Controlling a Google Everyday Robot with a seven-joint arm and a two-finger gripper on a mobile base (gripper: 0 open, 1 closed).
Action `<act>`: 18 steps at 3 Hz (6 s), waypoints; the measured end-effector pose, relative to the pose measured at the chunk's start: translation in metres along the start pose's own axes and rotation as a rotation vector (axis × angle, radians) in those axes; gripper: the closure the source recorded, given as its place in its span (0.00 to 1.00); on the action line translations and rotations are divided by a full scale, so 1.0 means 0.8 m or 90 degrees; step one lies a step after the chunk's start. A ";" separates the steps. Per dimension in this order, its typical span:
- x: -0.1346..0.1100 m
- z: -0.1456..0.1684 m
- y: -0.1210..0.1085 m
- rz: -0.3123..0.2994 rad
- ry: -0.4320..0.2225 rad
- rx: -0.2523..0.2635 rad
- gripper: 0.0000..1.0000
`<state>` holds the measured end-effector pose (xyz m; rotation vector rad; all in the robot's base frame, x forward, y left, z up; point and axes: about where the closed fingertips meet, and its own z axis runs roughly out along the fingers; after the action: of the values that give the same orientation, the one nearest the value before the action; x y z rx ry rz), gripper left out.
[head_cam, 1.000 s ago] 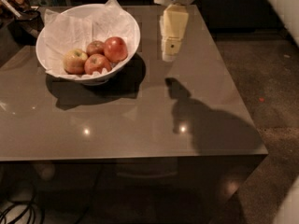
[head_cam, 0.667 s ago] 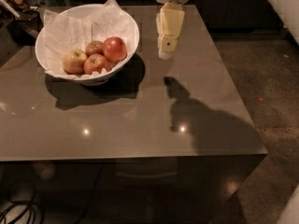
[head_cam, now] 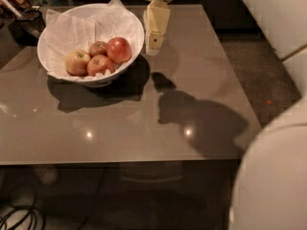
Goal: Pick apple from white bowl
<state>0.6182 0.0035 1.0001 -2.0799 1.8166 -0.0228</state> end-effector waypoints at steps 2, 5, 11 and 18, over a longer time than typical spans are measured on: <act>-0.049 0.024 -0.056 -0.029 -0.034 -0.003 0.00; -0.061 0.062 -0.090 0.002 -0.059 -0.014 0.10; -0.048 0.131 -0.082 0.049 -0.063 -0.096 0.29; -0.043 0.173 -0.061 0.054 -0.049 -0.163 0.31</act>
Offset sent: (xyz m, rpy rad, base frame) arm 0.0376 0.0413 0.0070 -0.0399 0.1325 0.0932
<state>0.6943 0.0785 0.8939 -2.1350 1.9441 0.3249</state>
